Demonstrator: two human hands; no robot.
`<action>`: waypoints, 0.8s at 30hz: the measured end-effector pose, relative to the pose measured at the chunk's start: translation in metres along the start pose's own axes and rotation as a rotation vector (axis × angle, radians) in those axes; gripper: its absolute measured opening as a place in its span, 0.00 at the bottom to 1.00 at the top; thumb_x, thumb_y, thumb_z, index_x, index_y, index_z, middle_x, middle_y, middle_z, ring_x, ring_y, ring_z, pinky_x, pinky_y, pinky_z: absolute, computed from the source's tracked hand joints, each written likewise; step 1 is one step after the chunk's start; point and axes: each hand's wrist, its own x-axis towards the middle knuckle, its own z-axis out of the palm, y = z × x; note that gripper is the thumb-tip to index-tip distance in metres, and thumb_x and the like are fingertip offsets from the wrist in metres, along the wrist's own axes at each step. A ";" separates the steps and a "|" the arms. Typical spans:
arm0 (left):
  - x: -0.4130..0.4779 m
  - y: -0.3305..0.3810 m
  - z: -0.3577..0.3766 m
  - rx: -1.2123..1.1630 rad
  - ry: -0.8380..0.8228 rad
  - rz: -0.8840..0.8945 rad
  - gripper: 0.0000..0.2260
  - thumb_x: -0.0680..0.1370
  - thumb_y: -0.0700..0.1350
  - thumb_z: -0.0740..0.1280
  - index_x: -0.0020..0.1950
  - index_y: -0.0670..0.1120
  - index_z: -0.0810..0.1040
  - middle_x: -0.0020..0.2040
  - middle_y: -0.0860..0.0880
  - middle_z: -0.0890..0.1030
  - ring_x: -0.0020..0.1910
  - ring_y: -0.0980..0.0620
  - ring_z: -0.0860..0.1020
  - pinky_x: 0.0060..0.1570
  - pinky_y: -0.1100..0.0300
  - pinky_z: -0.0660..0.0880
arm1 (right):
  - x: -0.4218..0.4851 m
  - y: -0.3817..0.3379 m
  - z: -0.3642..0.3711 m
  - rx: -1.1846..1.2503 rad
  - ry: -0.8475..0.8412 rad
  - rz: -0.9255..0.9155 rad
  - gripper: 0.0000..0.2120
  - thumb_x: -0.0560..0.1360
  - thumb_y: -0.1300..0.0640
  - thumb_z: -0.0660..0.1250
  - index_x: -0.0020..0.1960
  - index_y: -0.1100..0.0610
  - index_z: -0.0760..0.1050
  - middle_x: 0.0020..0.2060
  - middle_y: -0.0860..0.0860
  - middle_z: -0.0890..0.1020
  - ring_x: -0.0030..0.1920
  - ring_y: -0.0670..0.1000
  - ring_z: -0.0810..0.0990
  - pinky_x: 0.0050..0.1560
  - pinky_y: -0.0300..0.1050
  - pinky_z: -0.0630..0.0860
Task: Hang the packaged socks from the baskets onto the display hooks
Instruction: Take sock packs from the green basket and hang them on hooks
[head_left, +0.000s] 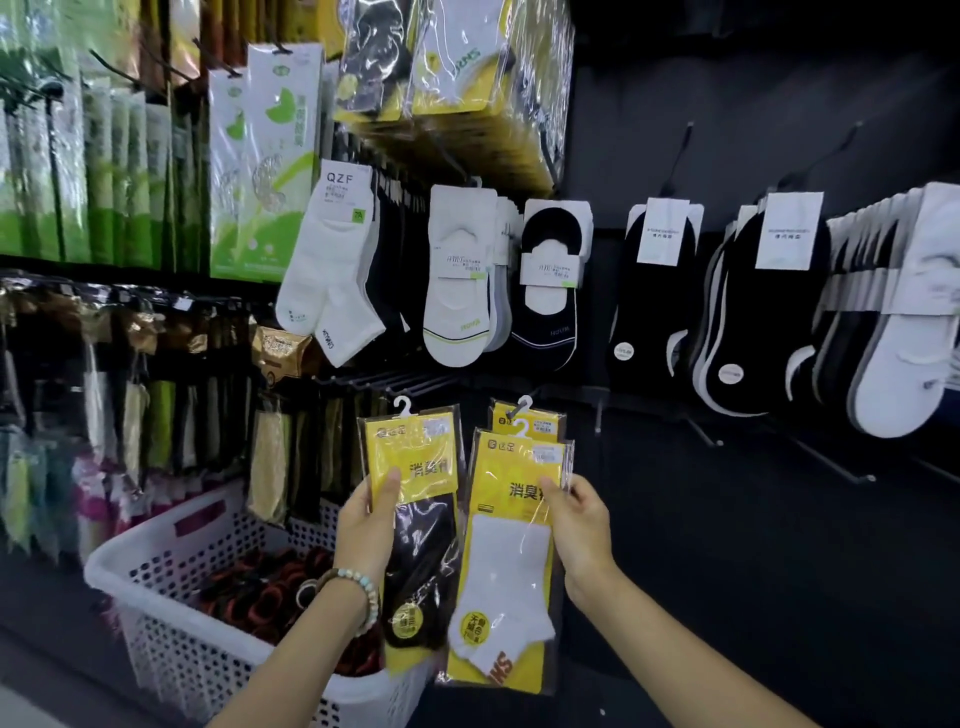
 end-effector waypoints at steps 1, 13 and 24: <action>0.002 0.000 -0.003 0.022 0.007 0.011 0.02 0.78 0.54 0.62 0.49 0.59 0.72 0.43 0.66 0.74 0.41 0.72 0.69 0.46 0.69 0.65 | 0.002 -0.002 -0.001 -0.004 0.020 -0.023 0.09 0.78 0.58 0.65 0.52 0.64 0.75 0.45 0.60 0.84 0.51 0.62 0.82 0.56 0.58 0.78; 0.020 -0.006 -0.012 0.079 0.015 0.079 0.04 0.78 0.53 0.61 0.43 0.61 0.73 0.35 0.72 0.78 0.36 0.79 0.73 0.39 0.71 0.64 | 0.055 0.012 0.021 -0.110 0.106 -0.041 0.06 0.77 0.57 0.66 0.47 0.60 0.76 0.45 0.59 0.84 0.48 0.61 0.82 0.52 0.61 0.78; 0.035 -0.036 0.001 0.053 -0.068 0.036 0.04 0.78 0.52 0.62 0.47 0.61 0.74 0.41 0.67 0.78 0.41 0.76 0.74 0.39 0.76 0.65 | 0.095 0.049 0.010 -0.205 0.339 0.148 0.12 0.75 0.53 0.70 0.52 0.60 0.75 0.51 0.57 0.81 0.48 0.54 0.78 0.50 0.48 0.76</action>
